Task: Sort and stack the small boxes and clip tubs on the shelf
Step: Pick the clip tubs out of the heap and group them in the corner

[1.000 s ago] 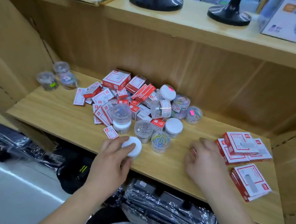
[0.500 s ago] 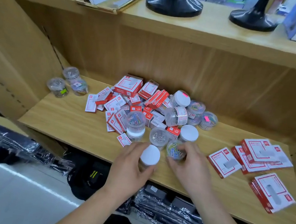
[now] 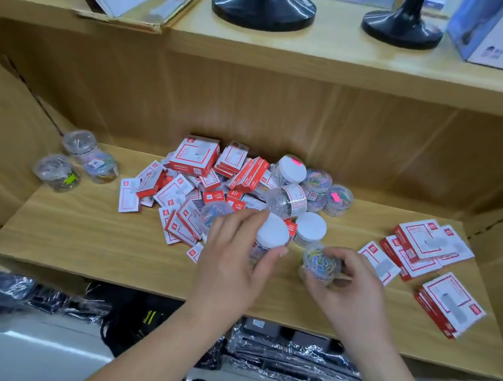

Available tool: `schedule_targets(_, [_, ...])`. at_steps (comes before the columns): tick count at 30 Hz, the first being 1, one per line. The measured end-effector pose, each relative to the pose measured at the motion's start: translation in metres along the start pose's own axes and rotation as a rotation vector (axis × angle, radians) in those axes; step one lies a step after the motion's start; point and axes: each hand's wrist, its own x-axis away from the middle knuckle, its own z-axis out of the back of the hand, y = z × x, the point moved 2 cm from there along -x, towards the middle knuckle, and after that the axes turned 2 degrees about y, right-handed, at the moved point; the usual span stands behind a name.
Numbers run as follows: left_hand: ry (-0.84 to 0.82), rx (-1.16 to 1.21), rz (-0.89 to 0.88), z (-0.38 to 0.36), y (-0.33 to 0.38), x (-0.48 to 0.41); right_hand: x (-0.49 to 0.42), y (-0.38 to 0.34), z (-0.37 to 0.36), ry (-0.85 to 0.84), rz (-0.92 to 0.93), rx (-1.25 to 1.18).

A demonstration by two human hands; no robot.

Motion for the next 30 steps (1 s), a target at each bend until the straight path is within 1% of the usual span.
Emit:
schedule_targets(3, [-0.11, -0.029, 0.028, -0.018, -0.007, 0.004, -0.006, -0.002, 0.003, 0.004, 0.004, -0.029])
schedule_targets(6, [-0.16, -0.132, 0.013, -0.029, -0.007, 0.011, -0.009, -0.004, 0.009, 0.005, 0.026, -0.092])
schedule_targets(9, [-0.149, -0.208, -0.001, -0.031, -0.006, 0.012, -0.011, -0.005, 0.015, -0.013, 0.037, -0.125])
schedule_targets(13, [-0.088, -0.09, 0.031, -0.027, -0.014, 0.004, -0.014, -0.004, 0.018, -0.045, 0.063, -0.113])
schedule_targets(15, [-0.081, -0.104, 0.02, -0.024, -0.016, 0.001, -0.015, -0.003, 0.018, -0.063, 0.05, -0.115])
schedule_targets(18, [-0.084, -0.218, 0.0, -0.024, -0.012, 0.005, -0.016, -0.004, 0.015, -0.08, 0.029, -0.127])
schedule_targets(22, [-0.084, -0.161, 0.061, -0.025, -0.013, 0.013, -0.017, -0.008, 0.014, -0.104, 0.028, -0.119])
schedule_targets(30, [-0.159, -0.09, 0.069, -0.026, -0.014, 0.01, -0.013, -0.017, 0.013, -0.087, -0.029, -0.137])
